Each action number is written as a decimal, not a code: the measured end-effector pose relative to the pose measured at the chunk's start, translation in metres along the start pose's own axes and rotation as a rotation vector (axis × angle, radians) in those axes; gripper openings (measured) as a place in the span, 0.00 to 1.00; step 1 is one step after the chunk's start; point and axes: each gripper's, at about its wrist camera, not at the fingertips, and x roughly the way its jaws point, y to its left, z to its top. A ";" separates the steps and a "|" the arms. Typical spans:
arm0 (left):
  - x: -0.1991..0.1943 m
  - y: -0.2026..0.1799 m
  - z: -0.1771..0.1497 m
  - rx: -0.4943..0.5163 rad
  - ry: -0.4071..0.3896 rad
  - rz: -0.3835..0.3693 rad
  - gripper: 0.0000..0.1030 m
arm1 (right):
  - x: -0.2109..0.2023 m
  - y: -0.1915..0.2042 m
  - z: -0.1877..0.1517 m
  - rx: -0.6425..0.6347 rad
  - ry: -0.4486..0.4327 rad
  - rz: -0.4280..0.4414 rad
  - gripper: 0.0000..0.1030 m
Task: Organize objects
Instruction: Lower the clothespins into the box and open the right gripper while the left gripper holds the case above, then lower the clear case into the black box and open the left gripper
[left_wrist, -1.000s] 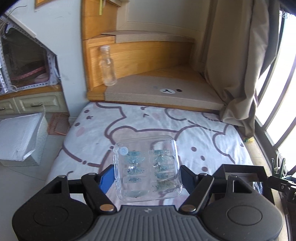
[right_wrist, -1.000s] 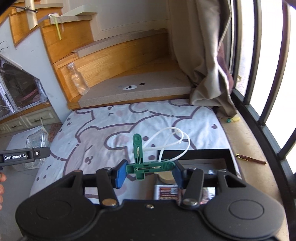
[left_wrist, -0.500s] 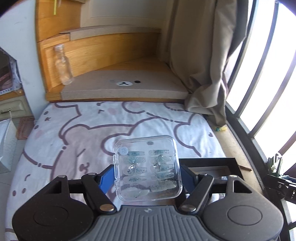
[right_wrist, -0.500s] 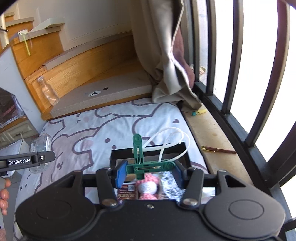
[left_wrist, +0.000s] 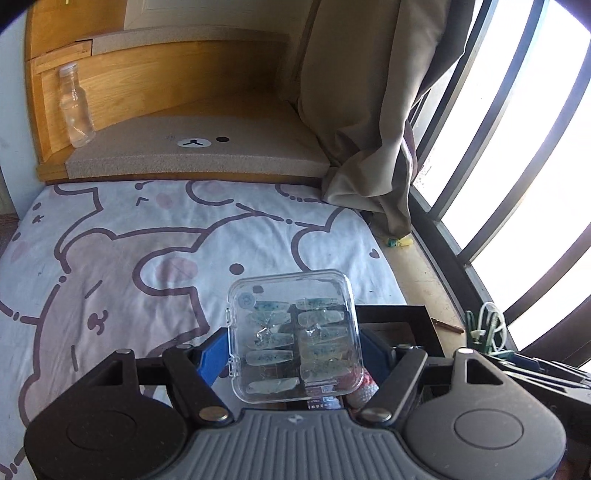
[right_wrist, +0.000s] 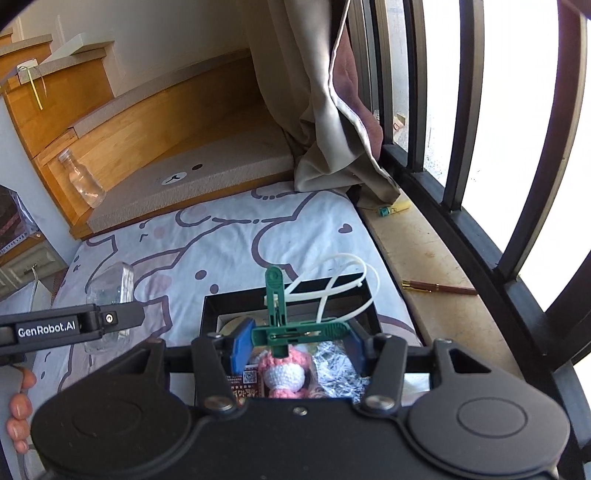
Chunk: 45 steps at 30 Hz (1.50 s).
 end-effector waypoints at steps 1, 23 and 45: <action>0.002 -0.001 0.001 0.001 0.005 -0.008 0.72 | 0.006 0.000 0.000 0.004 0.003 0.000 0.51; 0.065 0.015 0.016 -0.017 0.091 -0.060 0.72 | 0.123 -0.009 0.002 0.185 0.147 -0.016 0.66; 0.097 -0.054 -0.014 0.006 0.187 -0.168 0.72 | 0.068 -0.075 0.010 0.338 0.084 -0.029 0.30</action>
